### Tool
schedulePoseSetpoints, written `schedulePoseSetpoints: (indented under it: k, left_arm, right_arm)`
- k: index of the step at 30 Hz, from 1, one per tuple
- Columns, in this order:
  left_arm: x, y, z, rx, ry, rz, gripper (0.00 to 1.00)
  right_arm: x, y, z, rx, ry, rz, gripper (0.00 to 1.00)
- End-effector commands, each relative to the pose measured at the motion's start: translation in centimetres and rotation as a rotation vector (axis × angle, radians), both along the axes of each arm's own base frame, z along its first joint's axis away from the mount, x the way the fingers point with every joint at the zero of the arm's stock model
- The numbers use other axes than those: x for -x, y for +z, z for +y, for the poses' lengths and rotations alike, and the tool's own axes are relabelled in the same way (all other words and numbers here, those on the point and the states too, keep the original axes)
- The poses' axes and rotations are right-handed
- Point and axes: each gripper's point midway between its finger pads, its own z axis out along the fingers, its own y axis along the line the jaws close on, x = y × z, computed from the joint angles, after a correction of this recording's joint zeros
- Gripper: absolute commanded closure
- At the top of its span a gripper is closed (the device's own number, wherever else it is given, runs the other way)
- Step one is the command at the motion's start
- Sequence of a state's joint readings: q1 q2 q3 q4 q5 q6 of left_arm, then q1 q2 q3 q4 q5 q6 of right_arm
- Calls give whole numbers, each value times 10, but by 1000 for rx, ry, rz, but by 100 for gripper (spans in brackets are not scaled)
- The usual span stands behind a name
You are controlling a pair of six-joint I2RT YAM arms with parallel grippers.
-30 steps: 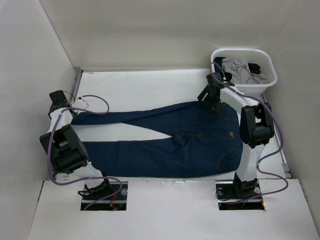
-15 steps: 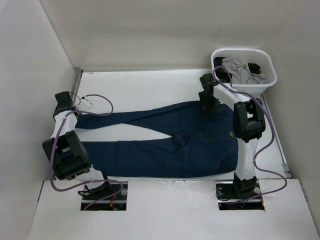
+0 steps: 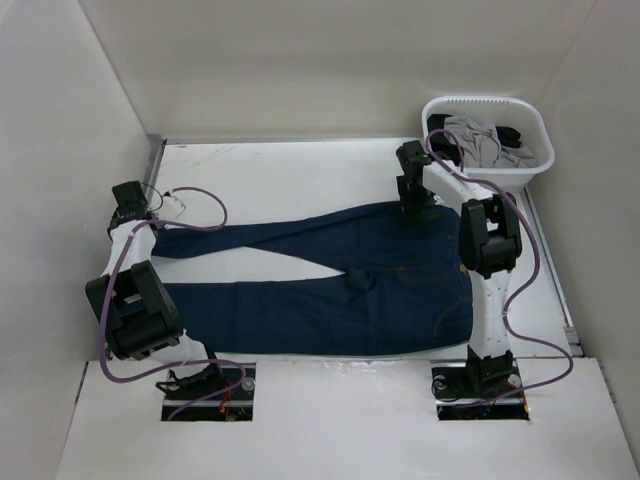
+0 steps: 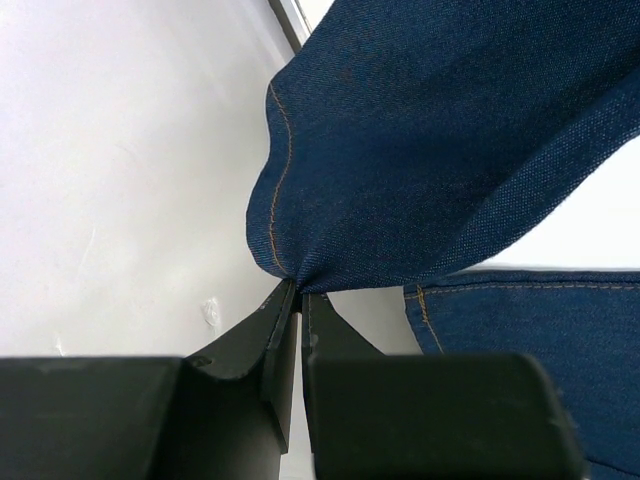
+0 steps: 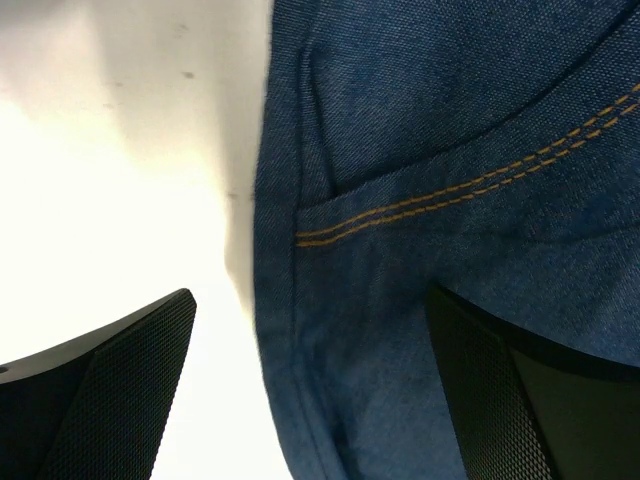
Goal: Fold and stack the trousers
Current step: Fold the trousers
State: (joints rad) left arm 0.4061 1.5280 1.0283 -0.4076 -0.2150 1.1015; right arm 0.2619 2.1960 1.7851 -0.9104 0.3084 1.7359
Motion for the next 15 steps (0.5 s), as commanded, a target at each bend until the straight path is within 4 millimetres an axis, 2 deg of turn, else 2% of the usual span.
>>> schedulePoseSetpoints:
  k: [1,3,5,6,7,8,9,12,15]
  left_arm:
    - [-21,48,3,-39,19,-141,100]
    - [-31,81,5,-30,51,-227,100]
    - [-35,101,3,0,65,-267,100]
    - [-34,105,2,13,65,-265,100]
    - [-32,106,1,21,64,-262,100]
    - [-30,106,3,19,63,-256,100]
    - [-26,103,4,17,65,-244,100]
    - [-13,90,15,1,75,-216,100]
    - [-5,86,32,-35,93,-223,100]
  right_arm:
    - [5,-9,3,-24,-18,53,0]
    - [6,-16,7,-46,-17,66,12]
    - [3,-19,9,-60,-19,54,33]
    - [2,-20,9,-63,-25,47,46]
    - [1,-20,8,-64,-32,37,75]
    - [1,-20,8,-72,-40,31,97]
    - [2,-19,7,-80,-44,26,100]
    - [7,-11,2,-77,-24,8,100]
    - [13,11,1,-61,64,-62,100]
